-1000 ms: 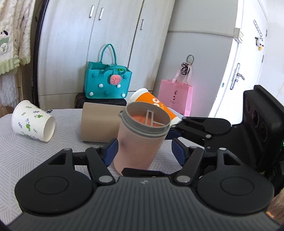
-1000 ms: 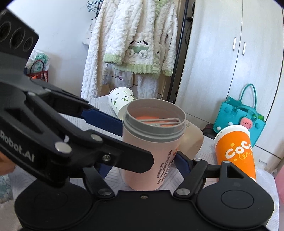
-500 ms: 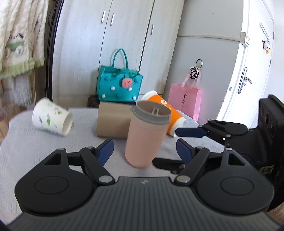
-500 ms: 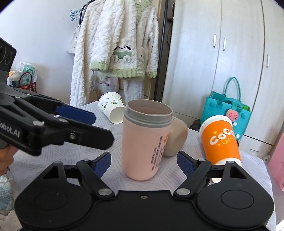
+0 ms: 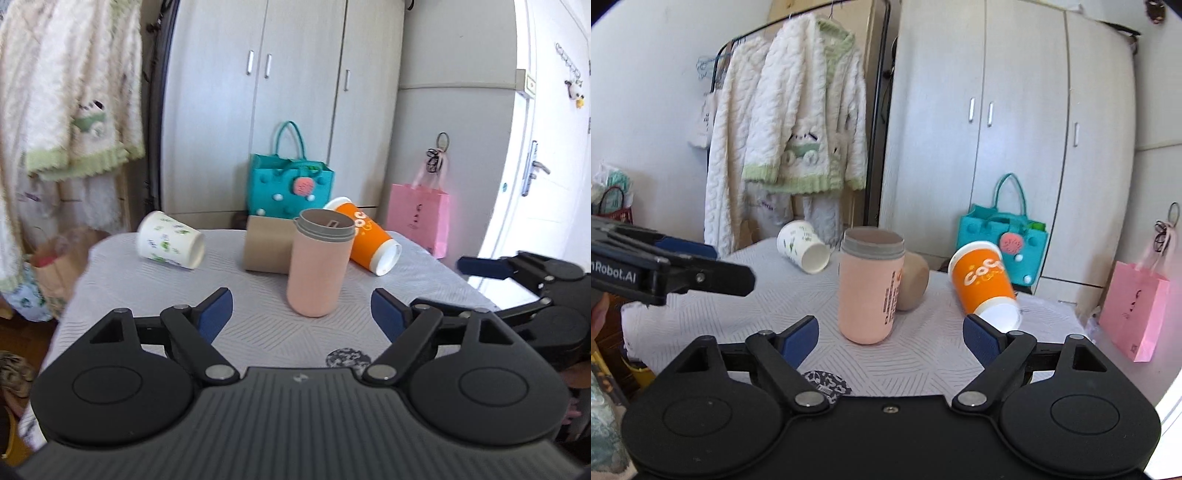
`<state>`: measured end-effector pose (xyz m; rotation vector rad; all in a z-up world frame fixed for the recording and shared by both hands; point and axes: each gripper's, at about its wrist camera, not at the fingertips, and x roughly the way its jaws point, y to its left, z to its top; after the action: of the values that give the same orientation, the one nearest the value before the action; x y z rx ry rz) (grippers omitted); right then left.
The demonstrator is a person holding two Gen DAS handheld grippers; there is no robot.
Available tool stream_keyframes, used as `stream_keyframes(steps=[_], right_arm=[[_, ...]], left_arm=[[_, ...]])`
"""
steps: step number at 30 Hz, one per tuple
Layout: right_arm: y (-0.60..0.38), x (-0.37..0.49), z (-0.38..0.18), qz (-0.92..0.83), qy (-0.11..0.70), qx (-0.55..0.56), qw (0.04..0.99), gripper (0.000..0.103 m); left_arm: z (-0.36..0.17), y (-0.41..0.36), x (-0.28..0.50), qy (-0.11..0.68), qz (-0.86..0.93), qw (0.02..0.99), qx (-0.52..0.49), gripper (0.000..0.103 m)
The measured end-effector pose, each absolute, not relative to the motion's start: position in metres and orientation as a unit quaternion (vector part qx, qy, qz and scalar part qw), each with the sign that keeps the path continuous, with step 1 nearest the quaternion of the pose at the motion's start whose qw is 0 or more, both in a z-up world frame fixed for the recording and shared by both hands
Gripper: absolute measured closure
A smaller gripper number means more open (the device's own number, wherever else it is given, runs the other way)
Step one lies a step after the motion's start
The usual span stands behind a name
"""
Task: Flip cup upright
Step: 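Open the right gripper and withdraw it from the pink tumbler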
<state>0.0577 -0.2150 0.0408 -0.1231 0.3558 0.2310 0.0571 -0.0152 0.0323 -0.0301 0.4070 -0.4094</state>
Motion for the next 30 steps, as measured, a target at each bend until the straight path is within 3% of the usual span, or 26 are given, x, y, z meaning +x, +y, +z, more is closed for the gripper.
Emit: stream_keyframes(steps=[13,17,20,30], right_arm=[[-0.208,0.008,0.049,0.077,0.151,-0.057,0.984,0.01],[-0.207,0.001,0.051,0.049,0.146,-0.049,0.987,0.001],[-0.208,-0.003,0.048,0.028,0.147,-0.041,0.988,0.0],[-0.206,-0.007,0.036,-0.019,0.17,-0.024,0.985,0.0]], left_arm=[[0.042,-0.004,0.007,0.186,-0.16,0.969,-0.007,0.012],[0.041,-0.003,-0.003,0.18,-0.152,0.972,-0.005,0.007],[0.037,-0.006,-0.006,0.179,-0.138,0.974,0.005,0.0],[0.025,-0.008,-0.004,0.205,-0.119,0.971,0.003,0.0]])
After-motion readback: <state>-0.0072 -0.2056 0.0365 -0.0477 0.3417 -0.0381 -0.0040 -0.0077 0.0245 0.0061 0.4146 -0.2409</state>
